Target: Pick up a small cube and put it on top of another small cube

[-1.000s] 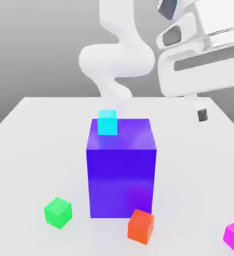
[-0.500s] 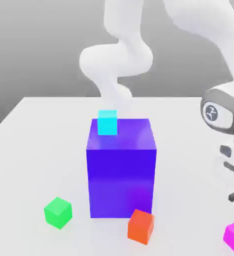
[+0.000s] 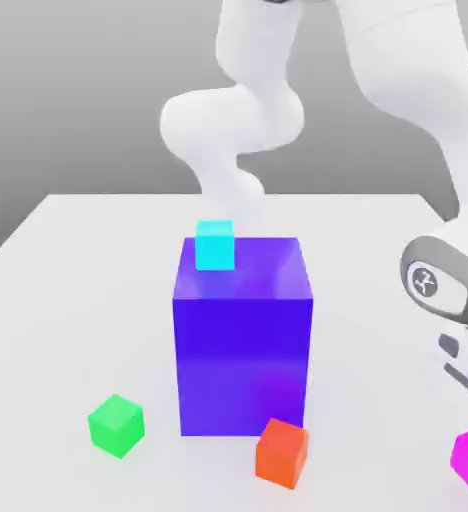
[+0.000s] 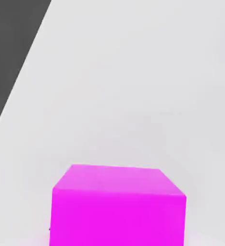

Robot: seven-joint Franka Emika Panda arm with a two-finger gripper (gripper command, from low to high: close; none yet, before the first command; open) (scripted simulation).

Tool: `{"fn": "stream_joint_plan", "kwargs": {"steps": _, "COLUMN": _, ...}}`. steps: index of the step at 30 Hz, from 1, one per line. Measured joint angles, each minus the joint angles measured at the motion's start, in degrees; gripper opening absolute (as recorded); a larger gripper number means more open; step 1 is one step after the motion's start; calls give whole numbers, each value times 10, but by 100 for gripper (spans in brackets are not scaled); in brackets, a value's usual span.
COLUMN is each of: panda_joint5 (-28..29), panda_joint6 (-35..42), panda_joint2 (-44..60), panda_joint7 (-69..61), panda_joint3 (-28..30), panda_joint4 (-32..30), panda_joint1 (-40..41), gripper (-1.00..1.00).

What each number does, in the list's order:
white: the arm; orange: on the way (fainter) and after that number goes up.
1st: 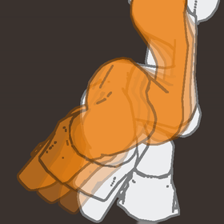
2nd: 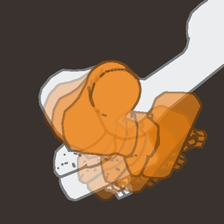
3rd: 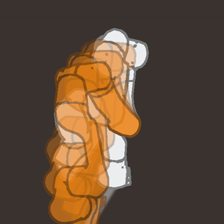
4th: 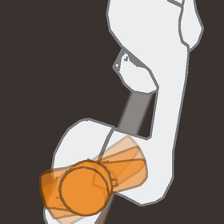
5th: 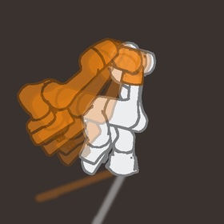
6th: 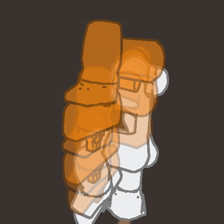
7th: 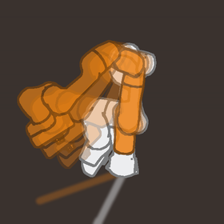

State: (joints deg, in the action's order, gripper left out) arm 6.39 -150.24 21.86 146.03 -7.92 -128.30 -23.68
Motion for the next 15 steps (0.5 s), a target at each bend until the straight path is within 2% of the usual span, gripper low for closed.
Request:
{"fn": "stream_joint_plan", "kwargs": {"steps": 6, "panda_joint5": -6, "panda_joint6": 80, "panda_joint2": -121, "panda_joint7": -187, "panda_joint3": -8, "panda_joint4": -16, "panda_joint1": 47, "gripper": -100}}
{"fn": "stream_joint_plan", "kwargs": {"steps": 15, "panda_joint5": -20, "panda_joint6": 178, "panda_joint2": -282, "panda_joint7": -489, "panda_joint3": 30, "panda_joint4": -46, "panda_joint1": 104, "gripper": -100}}
